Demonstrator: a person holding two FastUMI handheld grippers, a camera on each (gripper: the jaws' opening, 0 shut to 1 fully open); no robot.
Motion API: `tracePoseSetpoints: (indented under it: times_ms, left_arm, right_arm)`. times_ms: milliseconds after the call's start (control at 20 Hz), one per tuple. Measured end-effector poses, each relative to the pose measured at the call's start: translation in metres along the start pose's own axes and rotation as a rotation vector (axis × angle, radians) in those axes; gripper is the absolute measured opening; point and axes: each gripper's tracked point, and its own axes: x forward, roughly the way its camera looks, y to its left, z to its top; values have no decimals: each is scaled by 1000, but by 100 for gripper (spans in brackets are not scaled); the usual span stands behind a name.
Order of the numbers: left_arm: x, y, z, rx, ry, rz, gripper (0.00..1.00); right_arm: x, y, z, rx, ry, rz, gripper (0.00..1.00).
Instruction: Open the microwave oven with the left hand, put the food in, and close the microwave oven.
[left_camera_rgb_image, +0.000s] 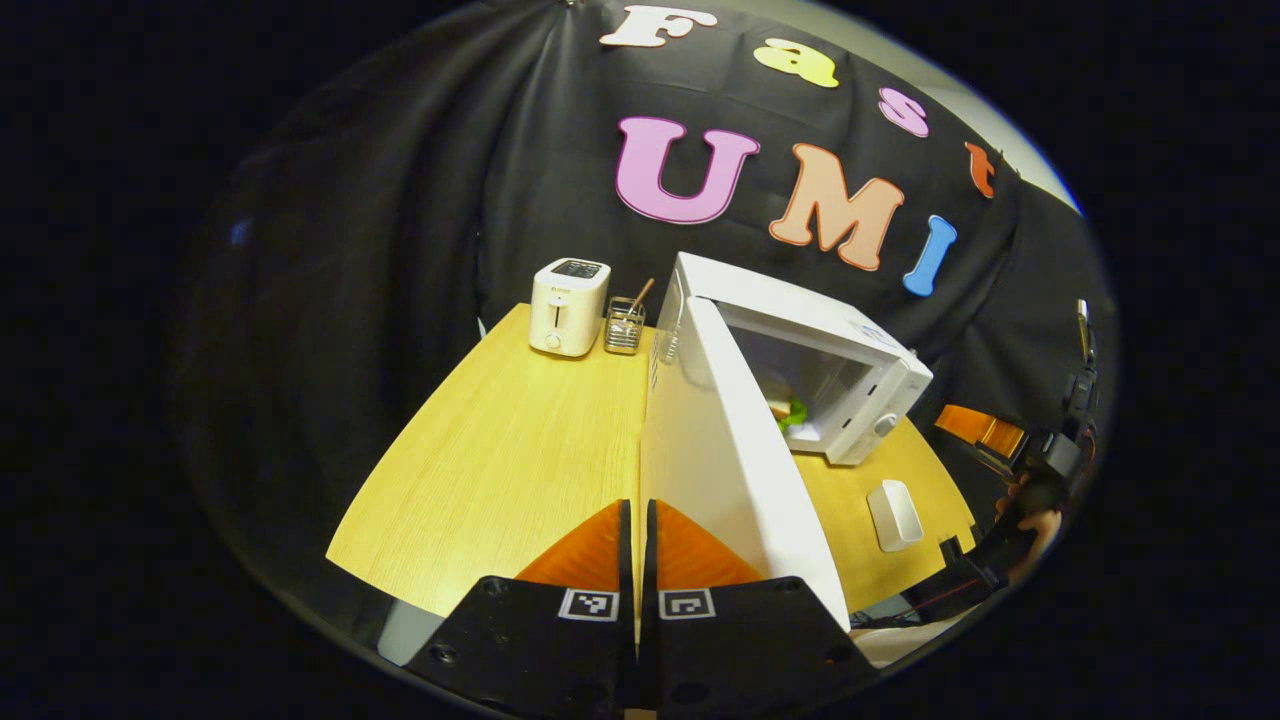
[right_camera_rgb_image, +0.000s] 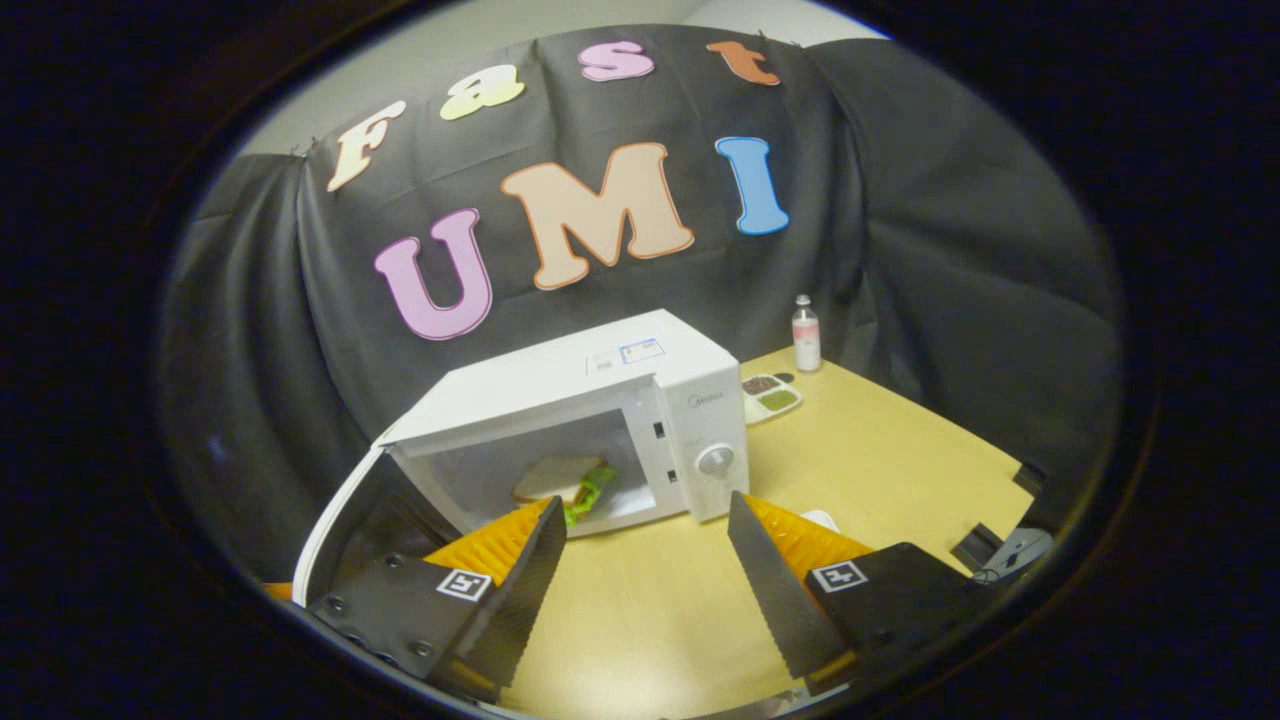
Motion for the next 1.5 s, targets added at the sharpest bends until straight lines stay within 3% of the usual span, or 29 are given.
tracePoseSetpoints:
  times_ms: [50,100,250,300,350,400,450,550,600,650,750,800,850,900,1000,1050,1500]
  left_arm:
    - [0,-1,-3,12,11,-2,1]
    - [1,-3,-4,22,17,-6,1]
    - [-1,-14,-5,51,25,-34,1]
    - [1,-20,-6,61,27,-45,0]
    - [1,-25,-5,69,31,-56,0]
    - [3,-31,-6,76,35,-67,0]
    - [4,-37,-6,84,37,-77,0]
    - [8,-50,-3,102,37,-80,0]
    - [10,-57,-1,110,34,-83,1]
    - [13,-64,1,114,34,-86,1]
    - [18,-81,1,108,43,-92,1]
    - [22,-91,1,104,48,-101,1]
    - [26,-101,1,99,51,-109,0]
    - [29,-109,1,96,56,-115,0]
    - [36,-128,4,92,56,-130,0]
    - [39,-137,5,88,56,-139,0]
    - [68,-218,7,95,46,-223,1]
  right_arm:
    - [-4,-3,-4,6,4,-6,91]
    - [-8,-7,-9,7,9,-15,99]
    - [-17,-23,-19,7,30,-48,91]
    - [-22,-28,-19,7,27,-59,92]
    - [-23,-34,-21,8,24,-74,99]
    - [-24,-41,-21,10,25,-84,100]
    - [-25,-46,-23,18,28,-92,92]
    - [-25,-55,-23,28,31,-95,92]
    - [-25,-61,-22,26,33,-96,100]
    - [-23,-67,-22,20,36,-99,92]
    - [-20,-78,-16,5,42,-97,92]
    - [-18,-83,-12,2,44,-95,100]
    - [-15,-88,-8,2,44,-90,100]
    - [-12,-92,-5,2,47,-84,92]
    - [-7,-100,-1,-6,55,-79,92]
    - [-4,-103,1,-9,58,-73,100]
    - [14,-127,12,-19,77,-34,100]
